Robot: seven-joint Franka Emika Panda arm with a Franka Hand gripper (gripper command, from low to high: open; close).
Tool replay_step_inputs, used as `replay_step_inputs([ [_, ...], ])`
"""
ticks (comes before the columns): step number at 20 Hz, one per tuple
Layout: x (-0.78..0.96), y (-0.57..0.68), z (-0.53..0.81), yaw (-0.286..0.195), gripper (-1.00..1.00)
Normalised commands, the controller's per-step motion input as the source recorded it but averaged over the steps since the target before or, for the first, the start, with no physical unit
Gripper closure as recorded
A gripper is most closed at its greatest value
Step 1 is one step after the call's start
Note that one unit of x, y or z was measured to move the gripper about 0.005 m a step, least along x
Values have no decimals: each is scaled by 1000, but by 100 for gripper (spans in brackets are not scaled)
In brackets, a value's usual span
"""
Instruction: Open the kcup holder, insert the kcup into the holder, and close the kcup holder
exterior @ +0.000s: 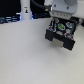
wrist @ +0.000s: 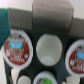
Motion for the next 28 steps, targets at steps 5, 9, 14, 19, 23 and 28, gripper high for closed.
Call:
replay_step_inputs([
  [5,177,-131,-278,54,-100],
  [9,-209,147,-216,163,-100],
  [14,-256,278,-132,172,-100],
  [19,-407,336,-58,153,-100],
  [23,-470,442,-20,120,-100],
  [28,-493,458,-28,96,-100],
])
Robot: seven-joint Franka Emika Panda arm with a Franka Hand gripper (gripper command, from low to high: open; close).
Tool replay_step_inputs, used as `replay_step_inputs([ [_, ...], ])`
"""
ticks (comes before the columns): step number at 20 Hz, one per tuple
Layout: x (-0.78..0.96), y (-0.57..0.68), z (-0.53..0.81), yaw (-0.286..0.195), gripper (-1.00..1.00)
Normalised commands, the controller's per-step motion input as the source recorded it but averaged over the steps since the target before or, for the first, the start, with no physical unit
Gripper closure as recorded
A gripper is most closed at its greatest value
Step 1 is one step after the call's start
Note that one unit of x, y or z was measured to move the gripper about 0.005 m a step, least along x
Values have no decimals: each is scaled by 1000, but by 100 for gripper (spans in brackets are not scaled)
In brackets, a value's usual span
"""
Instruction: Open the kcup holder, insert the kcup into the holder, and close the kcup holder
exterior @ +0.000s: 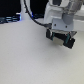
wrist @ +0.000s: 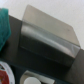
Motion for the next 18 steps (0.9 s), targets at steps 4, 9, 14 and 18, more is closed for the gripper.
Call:
replay_step_inputs([
  [4,-579,428,-53,113,-100],
  [9,-648,433,-71,103,-100],
  [14,-739,546,1,60,-100],
  [18,-837,516,-9,56,-100],
])
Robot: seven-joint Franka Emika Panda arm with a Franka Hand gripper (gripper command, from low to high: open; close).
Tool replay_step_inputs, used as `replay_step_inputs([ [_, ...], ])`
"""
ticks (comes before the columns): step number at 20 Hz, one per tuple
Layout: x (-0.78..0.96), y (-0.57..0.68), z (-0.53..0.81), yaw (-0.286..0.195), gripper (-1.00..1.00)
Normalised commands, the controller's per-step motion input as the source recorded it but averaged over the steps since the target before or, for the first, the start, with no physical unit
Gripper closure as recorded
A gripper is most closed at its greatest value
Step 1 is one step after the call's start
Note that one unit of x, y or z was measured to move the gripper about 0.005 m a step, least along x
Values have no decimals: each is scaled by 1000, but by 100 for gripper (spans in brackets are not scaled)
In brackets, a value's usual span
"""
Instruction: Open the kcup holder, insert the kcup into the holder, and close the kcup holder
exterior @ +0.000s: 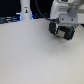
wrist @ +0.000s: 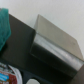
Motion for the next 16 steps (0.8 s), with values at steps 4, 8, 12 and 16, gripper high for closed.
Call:
replay_step_inputs([
  [4,-843,410,-81,81,-100],
  [8,-834,392,-120,85,-100],
  [12,-717,500,-150,72,-100],
  [16,-445,563,235,60,-100],
])
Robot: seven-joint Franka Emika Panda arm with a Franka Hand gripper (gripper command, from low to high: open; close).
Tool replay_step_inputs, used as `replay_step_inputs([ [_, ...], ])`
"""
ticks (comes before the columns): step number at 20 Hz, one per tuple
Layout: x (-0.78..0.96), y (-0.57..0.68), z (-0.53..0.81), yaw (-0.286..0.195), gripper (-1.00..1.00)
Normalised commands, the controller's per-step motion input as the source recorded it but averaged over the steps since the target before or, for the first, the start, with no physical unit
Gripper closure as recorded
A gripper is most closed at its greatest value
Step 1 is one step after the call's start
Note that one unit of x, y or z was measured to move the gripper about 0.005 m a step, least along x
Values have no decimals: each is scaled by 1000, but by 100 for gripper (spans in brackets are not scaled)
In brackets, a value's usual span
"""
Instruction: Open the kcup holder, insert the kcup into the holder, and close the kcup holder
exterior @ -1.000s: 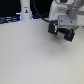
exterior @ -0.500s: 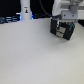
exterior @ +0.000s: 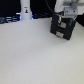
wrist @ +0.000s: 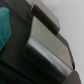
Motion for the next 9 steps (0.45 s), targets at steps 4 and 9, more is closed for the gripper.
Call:
replay_step_inputs([
  [4,30,189,916,6,-100],
  [9,15,4,216,-8,-100],
])
